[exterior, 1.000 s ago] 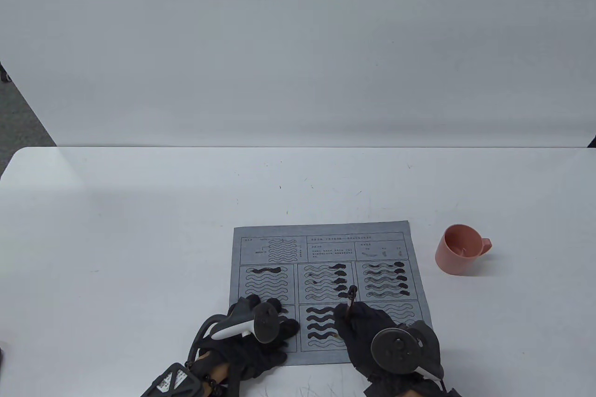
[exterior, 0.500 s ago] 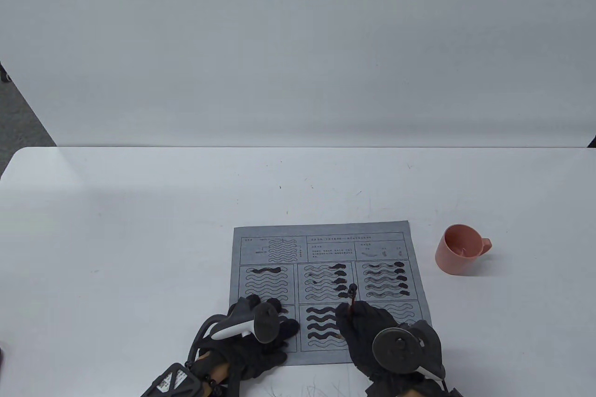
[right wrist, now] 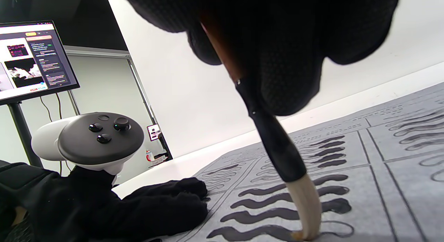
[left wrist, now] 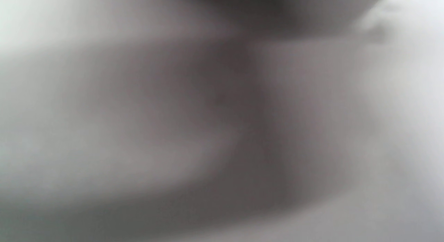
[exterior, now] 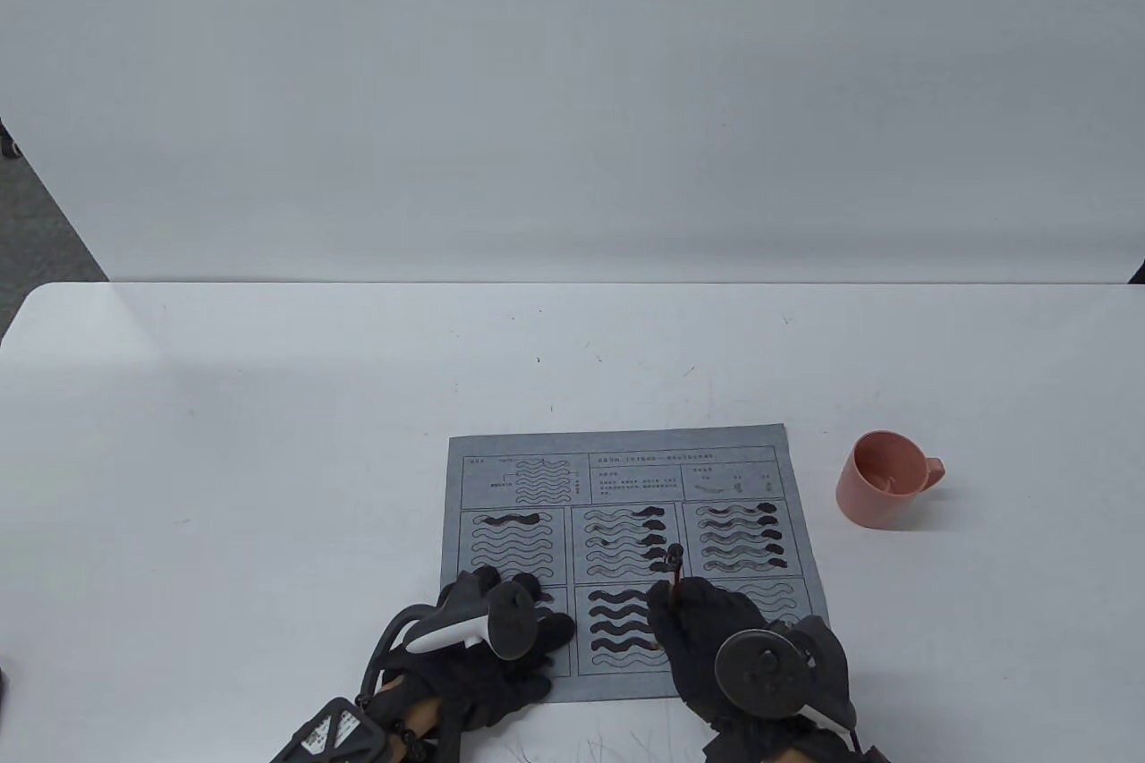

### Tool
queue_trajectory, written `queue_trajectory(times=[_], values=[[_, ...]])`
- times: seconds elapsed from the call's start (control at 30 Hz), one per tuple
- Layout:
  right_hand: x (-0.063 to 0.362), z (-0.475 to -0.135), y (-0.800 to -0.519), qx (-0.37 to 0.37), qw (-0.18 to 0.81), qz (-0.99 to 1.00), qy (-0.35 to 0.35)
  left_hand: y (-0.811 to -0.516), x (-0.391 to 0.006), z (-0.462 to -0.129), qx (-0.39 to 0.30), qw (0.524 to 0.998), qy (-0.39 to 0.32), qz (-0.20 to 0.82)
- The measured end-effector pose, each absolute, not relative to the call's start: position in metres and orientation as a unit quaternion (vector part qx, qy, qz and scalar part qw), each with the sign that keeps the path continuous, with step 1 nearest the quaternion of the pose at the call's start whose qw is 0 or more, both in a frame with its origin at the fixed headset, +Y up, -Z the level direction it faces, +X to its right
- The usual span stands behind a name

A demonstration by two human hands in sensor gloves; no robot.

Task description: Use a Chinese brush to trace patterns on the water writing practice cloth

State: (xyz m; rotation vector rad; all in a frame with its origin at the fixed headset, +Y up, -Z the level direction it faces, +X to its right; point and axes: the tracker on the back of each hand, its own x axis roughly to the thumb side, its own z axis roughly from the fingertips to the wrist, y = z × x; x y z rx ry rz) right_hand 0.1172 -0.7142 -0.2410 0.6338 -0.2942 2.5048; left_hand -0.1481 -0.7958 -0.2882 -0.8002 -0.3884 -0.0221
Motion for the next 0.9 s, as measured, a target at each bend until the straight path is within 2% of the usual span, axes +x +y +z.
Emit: queue_trajectory(times=[0.9], values=[[0.119,-0.2415,-0.7128,0.215,0.258,0.935,-0.115,-0.7958,-0.1481,-0.2882,-0.387,0.903,-0.188,-0.011]])
